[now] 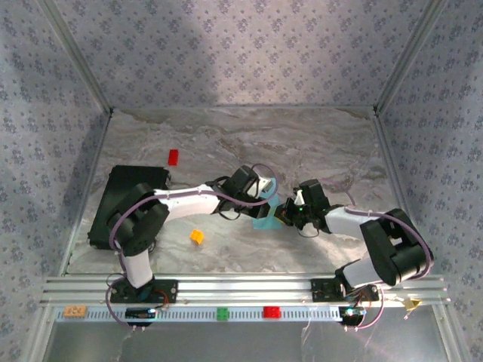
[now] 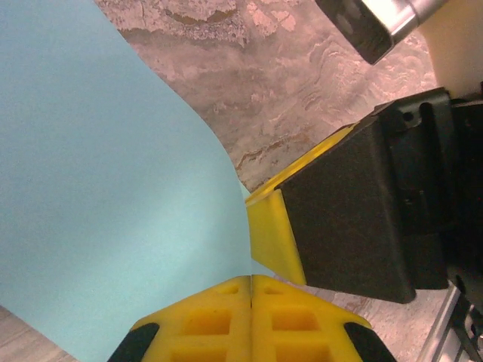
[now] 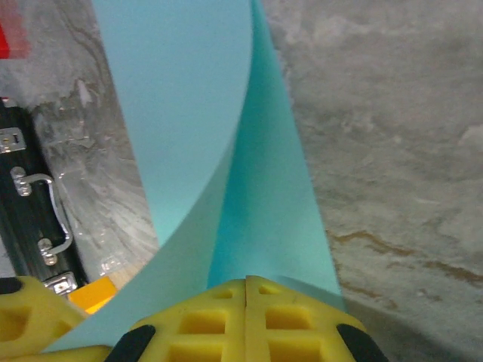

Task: Fold a paper plane with a square sheet of paper (pick it up from the middle)
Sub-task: Fold the triangle a second time at the center of the table.

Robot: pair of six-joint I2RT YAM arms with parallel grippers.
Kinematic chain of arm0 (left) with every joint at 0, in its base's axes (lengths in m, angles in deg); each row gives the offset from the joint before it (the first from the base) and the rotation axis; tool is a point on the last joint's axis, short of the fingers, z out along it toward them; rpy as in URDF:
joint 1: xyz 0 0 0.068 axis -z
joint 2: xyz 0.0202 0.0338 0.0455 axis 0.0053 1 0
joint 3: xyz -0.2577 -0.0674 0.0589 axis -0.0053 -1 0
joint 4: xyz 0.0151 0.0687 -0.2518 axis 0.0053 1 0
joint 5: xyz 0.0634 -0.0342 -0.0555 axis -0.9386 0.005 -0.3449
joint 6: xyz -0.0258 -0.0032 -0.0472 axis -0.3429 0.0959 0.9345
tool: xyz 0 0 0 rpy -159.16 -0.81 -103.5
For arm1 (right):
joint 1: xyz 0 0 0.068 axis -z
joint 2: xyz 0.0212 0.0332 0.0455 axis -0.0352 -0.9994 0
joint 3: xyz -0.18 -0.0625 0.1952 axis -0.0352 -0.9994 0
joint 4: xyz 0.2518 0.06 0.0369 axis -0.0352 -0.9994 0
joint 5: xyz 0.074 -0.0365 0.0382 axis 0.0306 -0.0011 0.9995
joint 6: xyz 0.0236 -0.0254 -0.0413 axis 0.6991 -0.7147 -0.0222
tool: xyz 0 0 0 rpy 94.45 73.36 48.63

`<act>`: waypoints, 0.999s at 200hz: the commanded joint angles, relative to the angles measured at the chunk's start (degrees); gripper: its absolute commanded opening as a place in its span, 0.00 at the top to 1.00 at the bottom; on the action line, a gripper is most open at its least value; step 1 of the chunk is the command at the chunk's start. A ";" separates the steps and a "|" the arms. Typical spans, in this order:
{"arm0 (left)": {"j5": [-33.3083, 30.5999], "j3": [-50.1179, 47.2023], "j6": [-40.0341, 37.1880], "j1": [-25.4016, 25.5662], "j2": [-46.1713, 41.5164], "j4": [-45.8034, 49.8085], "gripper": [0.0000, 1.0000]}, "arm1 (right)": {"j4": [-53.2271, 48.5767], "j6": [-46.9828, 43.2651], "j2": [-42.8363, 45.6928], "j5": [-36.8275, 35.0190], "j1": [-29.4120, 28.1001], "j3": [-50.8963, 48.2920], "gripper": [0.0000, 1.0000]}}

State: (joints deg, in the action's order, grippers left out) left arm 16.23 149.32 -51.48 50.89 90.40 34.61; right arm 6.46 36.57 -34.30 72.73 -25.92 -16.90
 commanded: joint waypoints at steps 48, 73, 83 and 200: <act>3.99 -0.68 0.59 -2.52 1.87 -1.04 1.00 | -16.72 -9.38 -5.02 -7.86 -1.37 4.69 0.96; 4.30 -0.54 0.38 -3.49 2.10 -0.69 1.00 | -18.13 -10.39 -4.62 -8.36 -1.10 5.17 0.96; 4.28 -0.39 0.24 -3.80 2.27 -0.61 1.00 | -18.71 -10.79 -4.43 -8.47 -0.83 5.47 0.96; 0.71 1.63 -1.56 -4.45 5.40 2.30 1.00 | -19.18 -11.59 -3.52 -7.33 -0.42 5.87 0.96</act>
State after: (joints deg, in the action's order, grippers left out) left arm 18.42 149.29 -51.57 46.94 94.81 35.12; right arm -6.44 26.10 -37.36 69.23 -26.68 -10.30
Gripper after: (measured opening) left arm 0.044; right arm 0.053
